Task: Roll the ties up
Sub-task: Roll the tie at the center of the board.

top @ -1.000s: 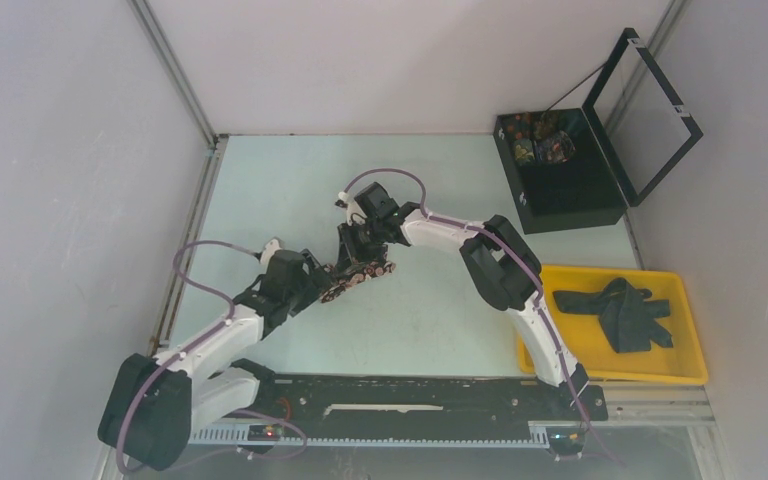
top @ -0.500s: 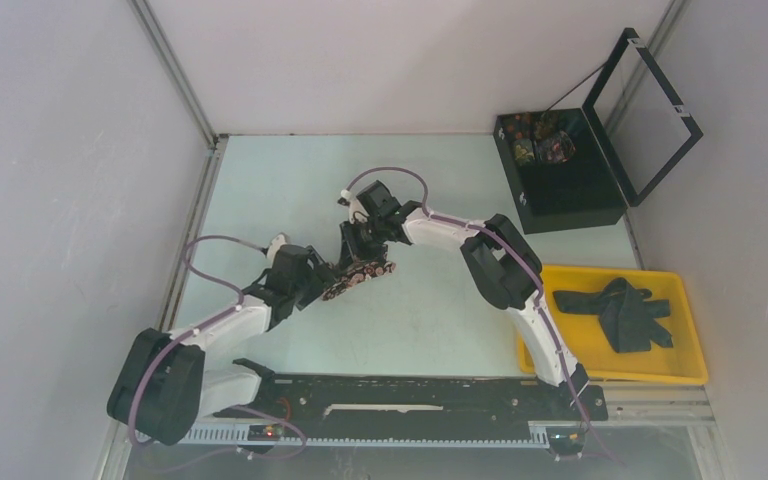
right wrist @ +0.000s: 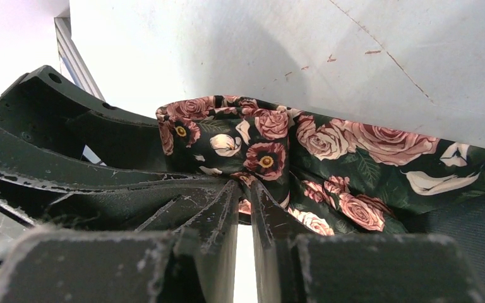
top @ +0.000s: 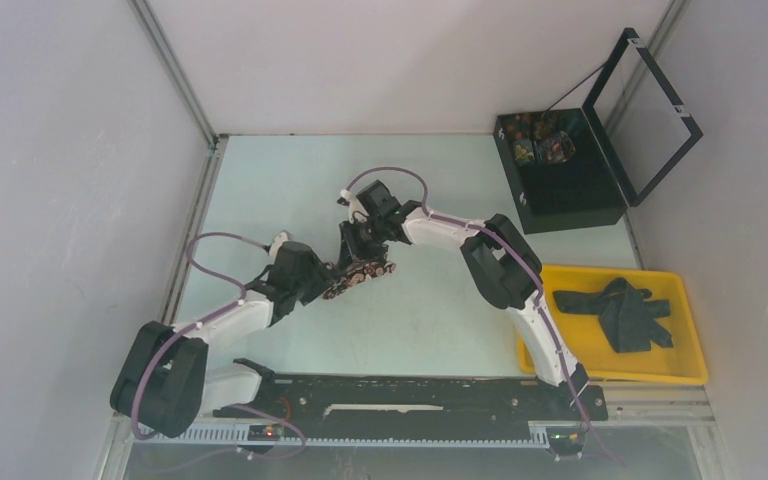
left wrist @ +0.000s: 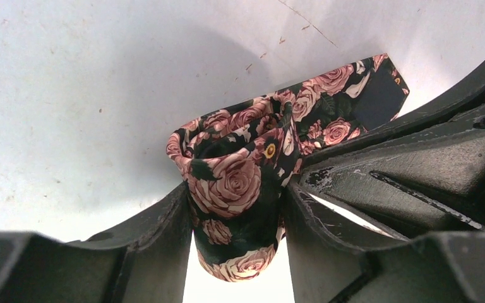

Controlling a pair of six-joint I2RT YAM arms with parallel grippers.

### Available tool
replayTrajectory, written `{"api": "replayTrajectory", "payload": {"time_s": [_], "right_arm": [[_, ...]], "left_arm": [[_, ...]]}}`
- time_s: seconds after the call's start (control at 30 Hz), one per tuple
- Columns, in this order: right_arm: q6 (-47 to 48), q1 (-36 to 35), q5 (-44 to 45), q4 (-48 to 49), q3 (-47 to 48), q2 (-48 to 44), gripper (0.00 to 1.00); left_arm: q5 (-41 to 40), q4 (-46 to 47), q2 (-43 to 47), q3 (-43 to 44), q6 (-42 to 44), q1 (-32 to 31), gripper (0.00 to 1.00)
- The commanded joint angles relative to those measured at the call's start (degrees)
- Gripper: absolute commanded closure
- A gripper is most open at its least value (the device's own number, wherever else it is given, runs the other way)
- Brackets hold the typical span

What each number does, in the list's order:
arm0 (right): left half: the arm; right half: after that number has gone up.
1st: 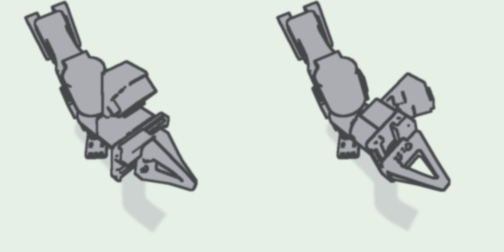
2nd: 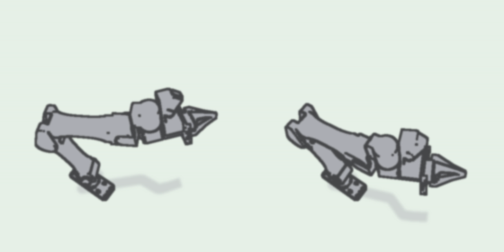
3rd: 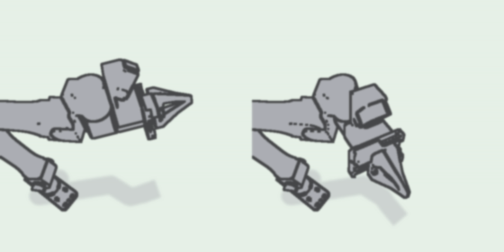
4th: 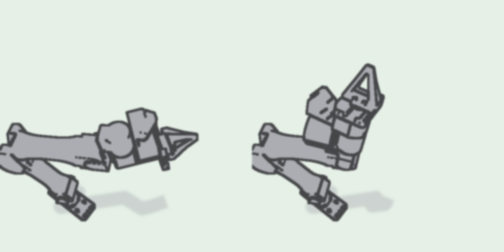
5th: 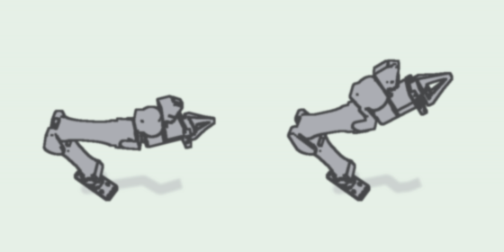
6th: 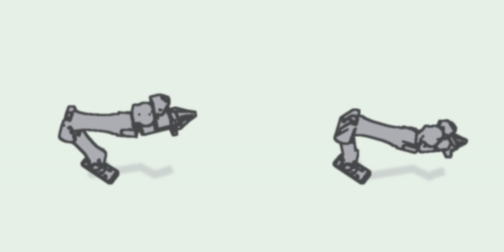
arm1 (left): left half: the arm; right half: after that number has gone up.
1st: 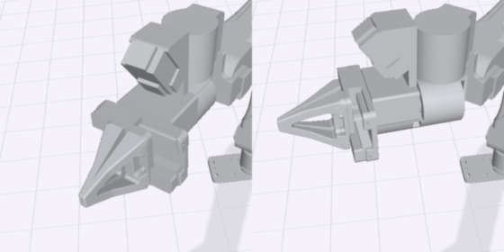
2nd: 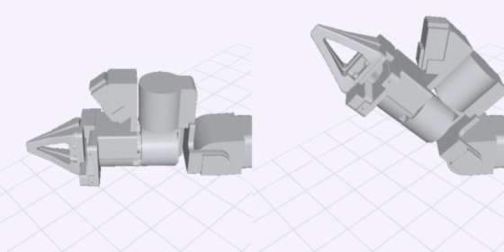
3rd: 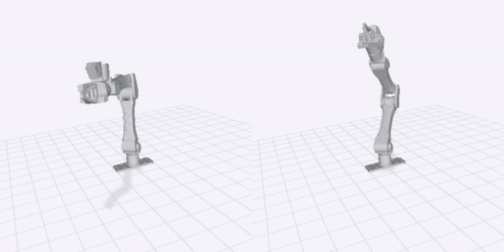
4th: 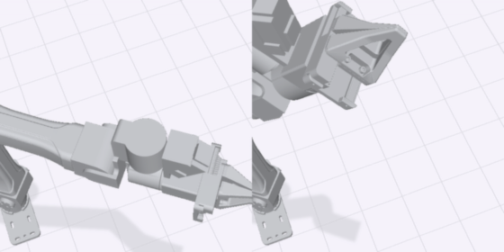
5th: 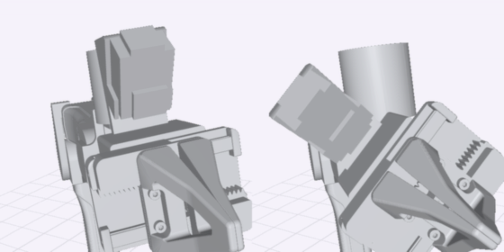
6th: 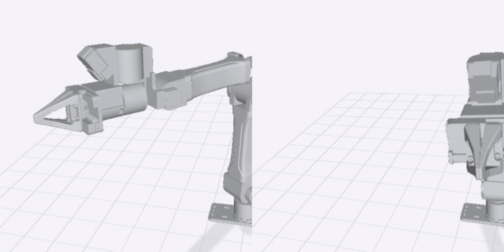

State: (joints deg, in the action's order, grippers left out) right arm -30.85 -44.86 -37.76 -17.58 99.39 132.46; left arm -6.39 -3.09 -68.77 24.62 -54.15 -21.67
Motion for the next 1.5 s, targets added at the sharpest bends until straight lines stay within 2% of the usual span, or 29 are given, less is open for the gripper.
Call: {"api": "replayTrajectory", "payload": {"time_s": [0.0, 0.33, 0.57, 0.97, 1.47], "right_arm": [[-0.5, 0.7, -1.1, 0.5, 2.1, -2.3, 0.84], [-0.6, 4.7, -1.3, 2.1, -3.0, -6.8, 0.84], [-0.8, 6.5, -1.9, 3.6, -6.2, -8.7, 0.84], [-0.9, 8.7, -2.7, 5.0, -9.0, -10.4, 0.84], [-1.3, 10.8, -4.1, 7.0, -12.2, -12.0, 0.84]], "left_arm": [[-2.7, -7.2, 0.9, 2.3, 1.4, -0.8, 0.47], [-6.1, -17.2, 3.0, 6.0, 8.2, -1.3, 0.49], [-7.1, -24.9, 1.2, 10.2, 12.8, -1.8, 0.49], [-12.0, -40.1, -10.8, 22.8, 19.3, -5.2, 0.49], [-22.7, -57.2, -26.0, 40.2, 18.8, -14.3, 0.48]]}}
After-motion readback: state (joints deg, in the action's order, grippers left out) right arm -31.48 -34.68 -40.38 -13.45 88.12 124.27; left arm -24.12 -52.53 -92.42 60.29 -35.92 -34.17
